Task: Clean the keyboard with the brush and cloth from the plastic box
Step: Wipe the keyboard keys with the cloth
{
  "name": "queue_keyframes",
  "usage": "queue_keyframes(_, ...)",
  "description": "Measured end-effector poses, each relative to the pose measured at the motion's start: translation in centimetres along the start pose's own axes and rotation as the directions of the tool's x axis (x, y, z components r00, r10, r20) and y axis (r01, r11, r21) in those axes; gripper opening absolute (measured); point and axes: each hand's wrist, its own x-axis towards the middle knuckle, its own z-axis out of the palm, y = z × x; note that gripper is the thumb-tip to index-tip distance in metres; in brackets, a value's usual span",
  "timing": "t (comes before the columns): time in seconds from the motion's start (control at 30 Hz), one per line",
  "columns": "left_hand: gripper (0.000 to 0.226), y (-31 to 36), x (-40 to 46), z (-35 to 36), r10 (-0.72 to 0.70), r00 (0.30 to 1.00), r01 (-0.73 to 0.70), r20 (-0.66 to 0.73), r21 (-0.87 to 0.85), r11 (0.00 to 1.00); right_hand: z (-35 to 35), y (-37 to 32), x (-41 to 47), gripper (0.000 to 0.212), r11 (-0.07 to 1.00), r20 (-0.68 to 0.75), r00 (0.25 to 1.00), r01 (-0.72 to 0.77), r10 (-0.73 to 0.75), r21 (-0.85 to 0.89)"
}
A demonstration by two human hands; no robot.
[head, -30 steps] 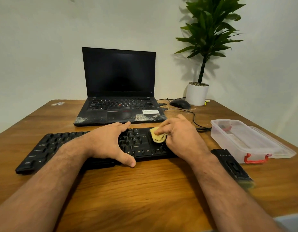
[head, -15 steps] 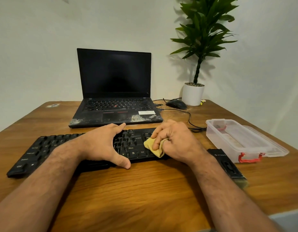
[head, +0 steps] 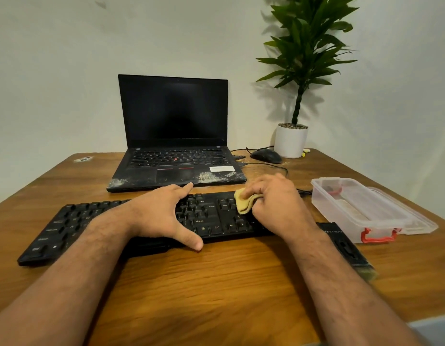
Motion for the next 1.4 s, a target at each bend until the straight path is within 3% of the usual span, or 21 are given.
queue_keyframes(0.17,0.135,3.5,2.7,-0.2,0.021,0.999,-0.021,0.027,-0.021,1.0,-0.2,0.3,-0.3,0.048,0.998,0.201,0.977,0.068,-0.067,0.003)
queue_keyframes(0.23,0.13,4.3,3.6,-0.1,0.028,0.998,-0.029,0.048,0.013,0.999,0.2,0.7,0.0,0.041,0.996,0.19,0.978,0.09,-0.086,-0.013)
queue_keyframes(0.37,0.155,3.9,3.8,0.7,0.029,0.998,-0.036,0.053,0.142,0.989,0.5,0.9,0.5,0.049,0.997,0.112,0.99,0.08,-0.08,0.004)
queue_keyframes(0.43,0.153,3.7,3.5,0.8,0.03,0.998,-0.038,0.052,0.16,0.986,0.4,0.4,0.6,0.048,0.993,0.048,0.992,0.12,-0.12,-0.005)
queue_keyframes(0.5,0.152,3.7,3.4,0.8,0.029,0.998,-0.037,0.048,0.16,0.986,0.7,0.1,1.0,0.049,0.991,0.088,0.988,0.13,-0.129,-0.009)
queue_keyframes(0.6,0.151,3.7,3.6,0.8,0.034,0.998,-0.04,0.044,0.159,0.986,1.5,0.4,1.9,0.053,1.0,0.153,0.988,-0.002,0.005,-0.021)
queue_keyframes(0.73,0.151,3.8,3.5,0.8,0.027,0.999,-0.031,0.039,0.114,0.993,1.3,0.4,2.6,0.045,0.979,0.03,0.979,-0.198,0.199,-0.035)
queue_keyframes(0.8,0.153,3.8,3.5,1.0,0.021,0.999,-0.024,0.034,0.095,0.995,1.1,0.3,2.3,0.047,0.988,-0.03,0.991,-0.133,0.131,-0.081)
queue_keyframes(0.87,0.154,3.8,3.5,1.1,0.022,0.999,-0.024,0.028,0.09,0.996,0.8,0.1,1.8,0.048,0.992,0.012,0.999,-0.051,0.053,-0.118)
queue_keyframes(0.97,0.15,3.7,3.5,1.0,0.023,0.999,-0.026,0.035,0.09,0.996,0.6,0.2,1.4,0.045,0.982,0.091,0.981,-0.159,0.169,-0.103)
queue_keyframes(1.07,0.148,3.8,3.3,1.0,0.029,0.999,-0.032,0.029,0.098,0.995,0.2,0.7,1.7,0.038,0.953,-0.019,0.958,-0.286,0.285,-0.105)
queue_keyframes(1.13,0.148,3.8,3.3,1.1,0.023,0.999,-0.026,0.027,0.1,0.995,0.1,0.8,1.7,0.042,0.968,-0.025,0.969,-0.247,0.246,-0.042)
queue_keyframes(1.23,0.147,3.8,3.4,0.9,0.024,0.999,-0.028,0.036,0.098,0.995,0.4,0.4,1.2,0.049,0.986,0.076,0.984,-0.164,0.162,0.01)
queue_keyframes(1.4,0.147,3.8,3.4,1.0,0.025,0.999,-0.028,0.036,0.085,0.996,0.5,0.0,1.6,0.038,0.95,0.008,0.95,-0.313,0.313,-0.01)
